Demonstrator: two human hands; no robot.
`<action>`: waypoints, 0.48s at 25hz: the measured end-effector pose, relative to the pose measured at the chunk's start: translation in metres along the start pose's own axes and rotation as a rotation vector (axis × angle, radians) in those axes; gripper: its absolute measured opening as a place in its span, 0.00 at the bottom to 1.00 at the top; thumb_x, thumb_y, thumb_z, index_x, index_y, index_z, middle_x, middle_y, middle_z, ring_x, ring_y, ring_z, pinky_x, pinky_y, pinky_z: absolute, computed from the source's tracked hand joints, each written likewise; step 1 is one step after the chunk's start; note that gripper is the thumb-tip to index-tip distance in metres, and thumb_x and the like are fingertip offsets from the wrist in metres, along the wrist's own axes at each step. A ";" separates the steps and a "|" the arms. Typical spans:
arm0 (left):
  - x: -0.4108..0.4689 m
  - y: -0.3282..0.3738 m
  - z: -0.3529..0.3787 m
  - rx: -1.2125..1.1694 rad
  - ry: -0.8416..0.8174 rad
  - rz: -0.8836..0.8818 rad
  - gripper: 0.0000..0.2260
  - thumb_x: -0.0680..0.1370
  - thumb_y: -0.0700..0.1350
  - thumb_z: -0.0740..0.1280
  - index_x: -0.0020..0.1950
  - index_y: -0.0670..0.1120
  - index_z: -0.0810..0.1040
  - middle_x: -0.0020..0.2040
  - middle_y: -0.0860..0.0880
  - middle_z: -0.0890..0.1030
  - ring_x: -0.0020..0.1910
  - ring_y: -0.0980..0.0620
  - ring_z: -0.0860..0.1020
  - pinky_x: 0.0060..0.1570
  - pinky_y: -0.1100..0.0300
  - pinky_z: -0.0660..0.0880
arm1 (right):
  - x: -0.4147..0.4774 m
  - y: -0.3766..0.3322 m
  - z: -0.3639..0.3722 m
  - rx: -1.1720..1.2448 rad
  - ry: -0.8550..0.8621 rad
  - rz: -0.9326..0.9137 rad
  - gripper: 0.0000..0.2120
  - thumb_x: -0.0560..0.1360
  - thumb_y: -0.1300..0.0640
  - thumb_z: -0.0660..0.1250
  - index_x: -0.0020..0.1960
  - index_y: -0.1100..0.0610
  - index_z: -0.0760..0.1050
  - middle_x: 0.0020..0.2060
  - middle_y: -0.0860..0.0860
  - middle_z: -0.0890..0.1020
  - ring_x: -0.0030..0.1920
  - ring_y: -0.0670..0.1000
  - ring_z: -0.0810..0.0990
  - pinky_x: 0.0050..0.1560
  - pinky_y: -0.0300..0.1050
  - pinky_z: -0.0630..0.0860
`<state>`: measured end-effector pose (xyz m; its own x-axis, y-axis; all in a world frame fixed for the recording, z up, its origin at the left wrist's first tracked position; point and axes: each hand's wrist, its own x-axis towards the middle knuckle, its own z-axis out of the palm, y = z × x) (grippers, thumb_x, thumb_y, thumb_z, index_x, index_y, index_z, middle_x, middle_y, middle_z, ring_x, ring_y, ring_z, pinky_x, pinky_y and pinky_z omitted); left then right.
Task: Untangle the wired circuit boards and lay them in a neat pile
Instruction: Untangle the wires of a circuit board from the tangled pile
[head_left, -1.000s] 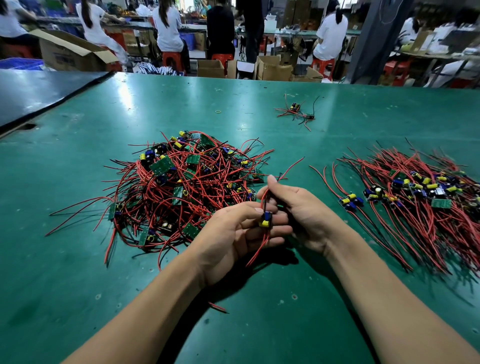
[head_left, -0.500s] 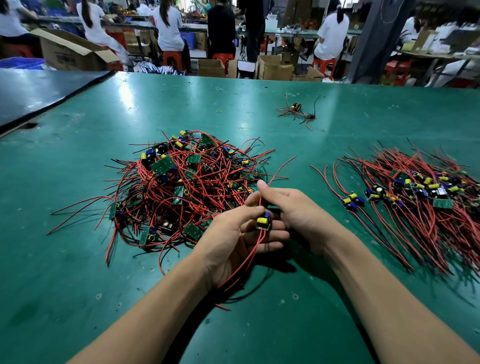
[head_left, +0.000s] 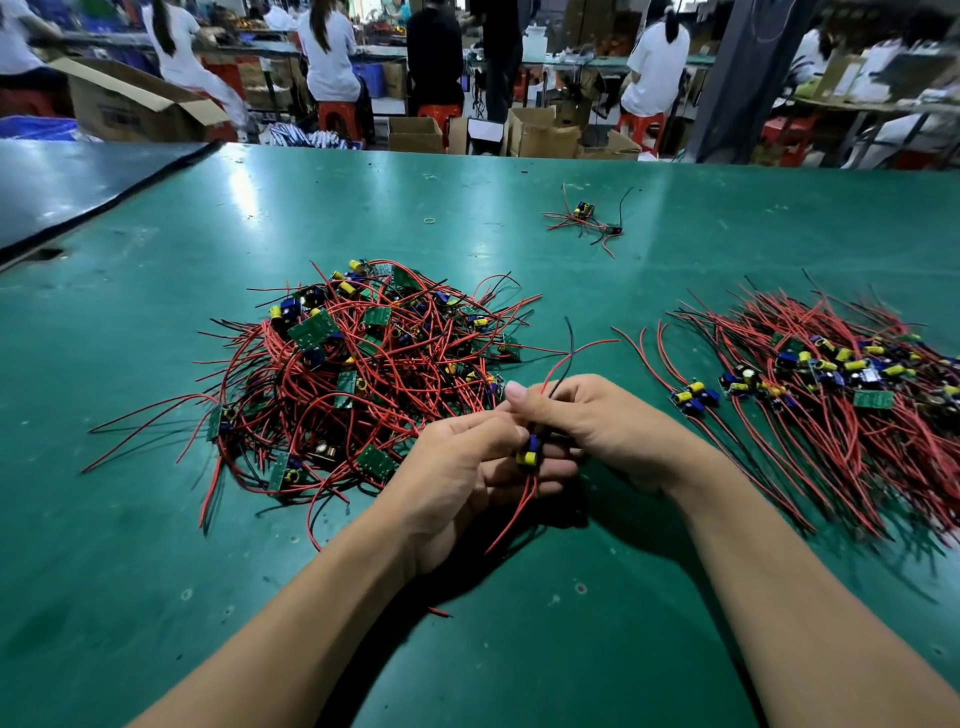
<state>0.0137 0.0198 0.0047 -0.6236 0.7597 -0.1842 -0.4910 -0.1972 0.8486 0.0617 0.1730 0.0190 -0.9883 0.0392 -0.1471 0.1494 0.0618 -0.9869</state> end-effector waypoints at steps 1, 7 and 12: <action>0.000 0.000 -0.001 0.016 0.004 -0.006 0.14 0.77 0.33 0.60 0.44 0.41 0.86 0.45 0.34 0.84 0.39 0.42 0.85 0.39 0.54 0.82 | 0.000 0.000 0.001 -0.003 -0.006 -0.007 0.31 0.77 0.45 0.66 0.54 0.76 0.75 0.31 0.55 0.71 0.25 0.44 0.66 0.24 0.33 0.66; 0.001 0.003 -0.003 0.080 0.071 -0.026 0.05 0.77 0.35 0.65 0.49 0.35 0.80 0.41 0.32 0.82 0.34 0.40 0.83 0.33 0.52 0.82 | 0.004 0.002 0.009 0.105 -0.096 0.025 0.20 0.84 0.50 0.59 0.64 0.65 0.77 0.34 0.49 0.82 0.25 0.42 0.72 0.24 0.32 0.68; 0.000 0.001 -0.002 0.116 0.040 -0.002 0.08 0.78 0.36 0.64 0.51 0.32 0.80 0.43 0.32 0.83 0.33 0.43 0.83 0.32 0.56 0.81 | 0.003 0.007 0.001 0.044 -0.118 0.031 0.21 0.76 0.46 0.66 0.63 0.57 0.80 0.42 0.53 0.81 0.37 0.53 0.72 0.35 0.40 0.65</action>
<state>0.0118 0.0186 0.0051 -0.6475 0.7344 -0.2035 -0.4198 -0.1209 0.8995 0.0600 0.1728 0.0119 -0.9802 -0.0774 -0.1823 0.1814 0.0181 -0.9832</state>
